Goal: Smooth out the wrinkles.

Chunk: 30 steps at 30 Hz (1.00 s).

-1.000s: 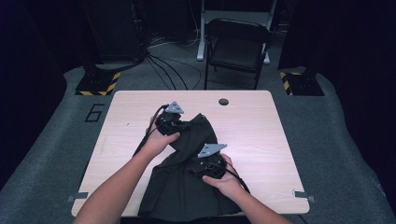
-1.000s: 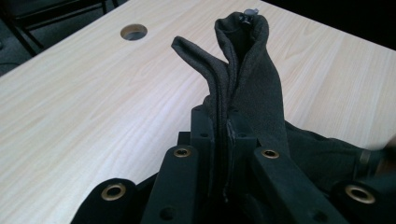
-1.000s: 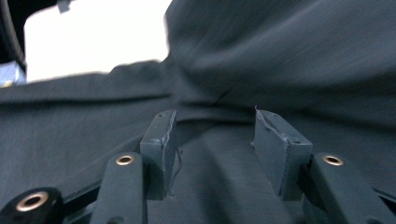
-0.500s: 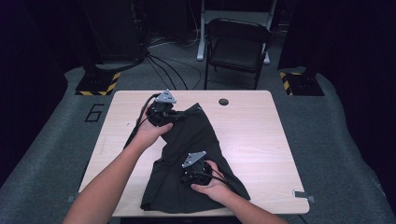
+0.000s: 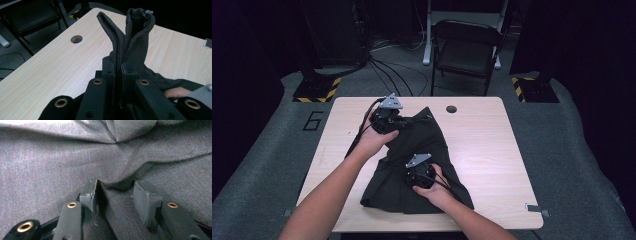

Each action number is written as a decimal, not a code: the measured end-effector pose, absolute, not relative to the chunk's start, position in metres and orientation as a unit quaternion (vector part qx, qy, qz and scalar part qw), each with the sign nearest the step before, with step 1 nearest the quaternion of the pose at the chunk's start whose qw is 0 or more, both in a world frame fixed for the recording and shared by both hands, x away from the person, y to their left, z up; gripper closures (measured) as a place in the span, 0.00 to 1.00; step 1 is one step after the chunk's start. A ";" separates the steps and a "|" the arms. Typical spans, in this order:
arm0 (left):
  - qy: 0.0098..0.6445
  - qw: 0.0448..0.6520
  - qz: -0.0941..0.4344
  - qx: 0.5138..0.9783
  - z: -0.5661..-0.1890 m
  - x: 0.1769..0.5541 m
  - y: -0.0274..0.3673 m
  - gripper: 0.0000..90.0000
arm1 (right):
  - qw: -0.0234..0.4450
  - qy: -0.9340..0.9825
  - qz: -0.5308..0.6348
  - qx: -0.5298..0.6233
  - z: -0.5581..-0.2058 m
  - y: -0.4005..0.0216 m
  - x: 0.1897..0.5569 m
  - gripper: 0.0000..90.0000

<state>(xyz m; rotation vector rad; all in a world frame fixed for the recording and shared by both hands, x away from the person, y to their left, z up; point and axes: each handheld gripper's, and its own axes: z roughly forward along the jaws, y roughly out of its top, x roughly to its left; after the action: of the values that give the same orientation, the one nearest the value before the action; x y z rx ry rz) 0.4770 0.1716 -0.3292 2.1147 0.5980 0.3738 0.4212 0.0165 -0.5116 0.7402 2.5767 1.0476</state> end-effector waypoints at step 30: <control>0.242 0.446 0.146 0.849 -0.339 0.471 0.181 0.93 | 0.111 0.873 0.366 0.301 -0.498 -0.037 0.421 0.56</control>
<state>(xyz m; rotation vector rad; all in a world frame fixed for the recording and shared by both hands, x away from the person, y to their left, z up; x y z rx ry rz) 0.4705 0.1807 -0.3392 2.1033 0.5993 0.3624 0.4212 -0.0370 -0.4975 0.8844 2.5658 1.0757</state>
